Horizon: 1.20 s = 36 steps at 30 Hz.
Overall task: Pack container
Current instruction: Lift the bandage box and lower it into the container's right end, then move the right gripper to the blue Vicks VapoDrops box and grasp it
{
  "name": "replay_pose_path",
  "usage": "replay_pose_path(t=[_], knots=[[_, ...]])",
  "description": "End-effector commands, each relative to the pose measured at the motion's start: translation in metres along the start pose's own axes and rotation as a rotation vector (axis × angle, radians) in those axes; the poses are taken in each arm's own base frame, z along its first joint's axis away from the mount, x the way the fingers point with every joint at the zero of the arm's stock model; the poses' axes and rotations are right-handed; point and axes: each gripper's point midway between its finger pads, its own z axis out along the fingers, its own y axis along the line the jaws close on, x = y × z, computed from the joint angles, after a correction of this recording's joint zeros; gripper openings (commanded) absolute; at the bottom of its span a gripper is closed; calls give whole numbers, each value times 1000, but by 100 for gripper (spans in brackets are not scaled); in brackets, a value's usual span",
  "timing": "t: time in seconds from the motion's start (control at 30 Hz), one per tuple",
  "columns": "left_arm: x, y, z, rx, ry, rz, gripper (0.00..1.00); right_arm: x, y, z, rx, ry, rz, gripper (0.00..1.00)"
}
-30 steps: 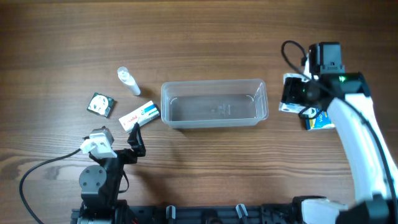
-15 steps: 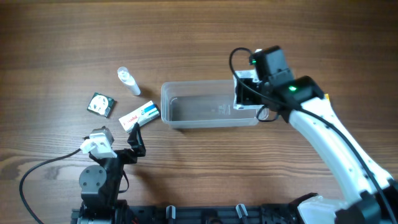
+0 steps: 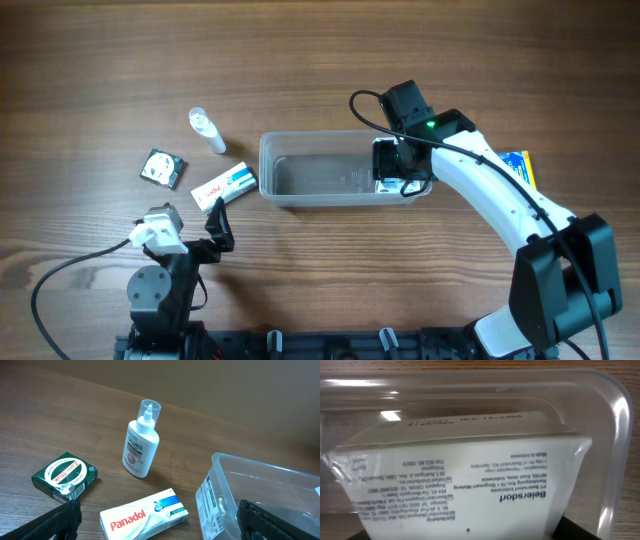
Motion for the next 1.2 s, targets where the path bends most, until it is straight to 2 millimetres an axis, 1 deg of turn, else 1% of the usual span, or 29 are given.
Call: replay_pose_path(t=[0.0, 0.03, 0.13, 0.2, 0.33, 0.37, 0.43, 0.5, 0.53, 0.6, 0.67, 0.77, 0.8, 0.87, 0.97, 1.0, 1.03, 1.1, 1.17], knots=[[-2, 2, 0, -10, -13, 20, 100, -5, -2, -1, 21, -13, -7, 87], [-2, 2, 0, -10, -13, 20, 100, -5, -1, -1, 19, -17, -8, 100], [-2, 2, 0, -10, -13, 20, 100, -11, 1, -5, 8, -43, -6, 100], [-2, 2, 0, -10, -13, 20, 100, -18, 3, -14, -4, -73, -3, 99], [-2, 2, 0, -10, -13, 20, 100, -38, 9, -49, -43, -171, -25, 99], [-2, 2, 0, -10, -13, 20, 100, -47, 12, -70, -61, -221, -45, 100], [-2, 2, 0, -10, -13, 20, 100, -54, 11, -97, -76, -276, -45, 100], [-2, 2, 0, -10, -13, 20, 100, -57, 4, -121, -85, -327, -26, 100], [-2, 2, 0, -10, -13, 20, 100, -57, -3, -130, -80, -349, -8, 100], [-2, 2, 0, -10, -13, 20, 100, -57, -24, -144, -62, -376, 46, 100], [-2, 2, 0, -10, -13, 20, 100, -56, -51, -152, -34, -382, 108, 100], [-2, 2, 0, -10, -13, 20, 100, -50, -102, -151, 38, -348, 203, 100], [-2, 2, 0, -10, -13, 20, 100, -46, -118, -148, 64, -327, 220, 100], [-2, 2, 0, -10, -13, 20, 100, -40, -143, -138, 92, -280, 217, 100], [-2, 2, 0, -10, -13, 19, 100, -26, -168, -118, 115, -209, 209, 100], [-2, 2, 0, -10, -13, 20, 100, -20, -177, -106, 128, -179, 216, 100], [-2, 2, 0, -10, -13, 20, 100, -17, -182, -99, 136, -164, 216, 100], [-2, 2, 0, -10, -13, 20, 100, -3, -205, -75, 211, -107, 234, 98], [-2, 2, 0, -10, -13, 20, 100, 5, -219, -61, 266, -68, 241, 98]])
